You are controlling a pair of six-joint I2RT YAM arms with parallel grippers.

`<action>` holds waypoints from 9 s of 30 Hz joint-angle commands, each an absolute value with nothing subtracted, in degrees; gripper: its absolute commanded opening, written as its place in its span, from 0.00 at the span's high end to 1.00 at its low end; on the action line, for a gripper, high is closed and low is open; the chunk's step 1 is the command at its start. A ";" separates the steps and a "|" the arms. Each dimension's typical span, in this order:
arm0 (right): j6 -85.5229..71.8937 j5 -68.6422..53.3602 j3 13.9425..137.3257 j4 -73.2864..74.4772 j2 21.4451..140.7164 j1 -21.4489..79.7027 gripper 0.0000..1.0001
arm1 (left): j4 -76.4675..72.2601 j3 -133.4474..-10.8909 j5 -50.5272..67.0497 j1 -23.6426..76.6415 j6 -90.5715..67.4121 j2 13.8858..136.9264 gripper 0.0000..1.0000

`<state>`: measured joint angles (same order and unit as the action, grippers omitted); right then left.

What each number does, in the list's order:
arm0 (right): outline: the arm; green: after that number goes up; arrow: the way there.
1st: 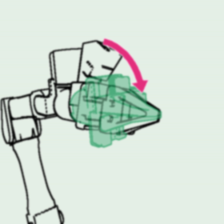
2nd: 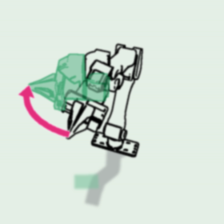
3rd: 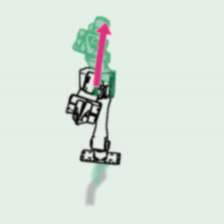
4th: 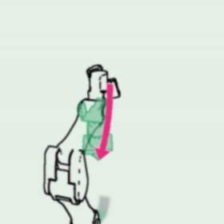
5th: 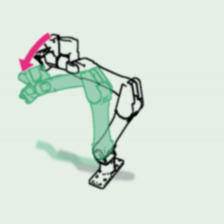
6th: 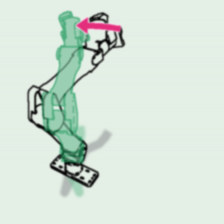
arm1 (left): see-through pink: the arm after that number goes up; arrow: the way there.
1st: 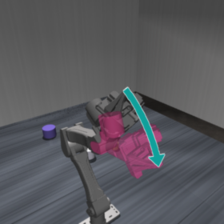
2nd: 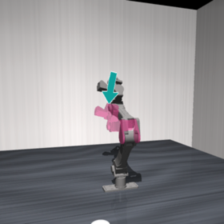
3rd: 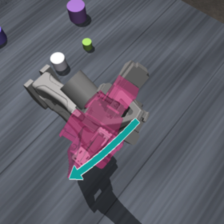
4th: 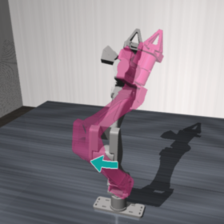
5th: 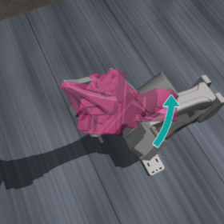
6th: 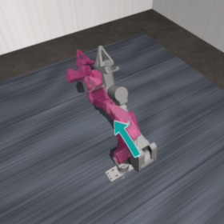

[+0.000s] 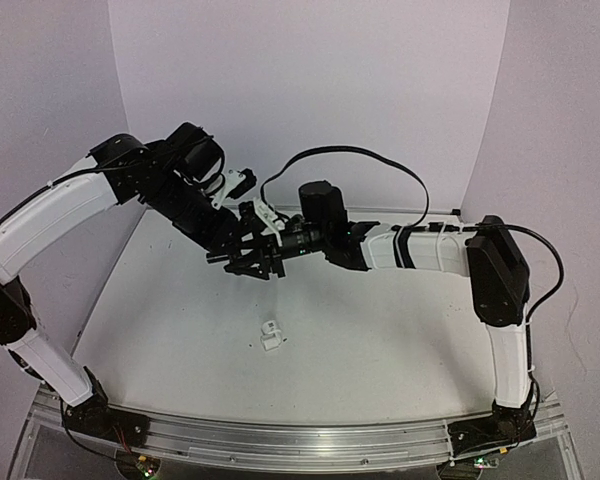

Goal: Install the water faucets

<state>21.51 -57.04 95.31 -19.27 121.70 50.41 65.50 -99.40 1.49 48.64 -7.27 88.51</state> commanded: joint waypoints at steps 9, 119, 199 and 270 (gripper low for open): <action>23.59 -54.21 97.81 -19.66 123.17 51.97 0.72 | 63.07 -104.83 1.95 48.76 -6.79 88.03 1.00; 12.74 -20.95 35.53 -23.91 60.50 34.98 1.00 | 30.81 -81.83 17.52 56.33 -33.13 104.24 0.95; 13.10 -20.39 34.38 -24.59 60.21 35.00 1.00 | 30.45 -92.41 -4.33 61.55 -28.60 115.04 0.07; 8.56 -23.50 50.22 -15.31 72.35 35.19 1.00 | 24.14 -73.70 26.69 40.78 -27.91 79.39 1.00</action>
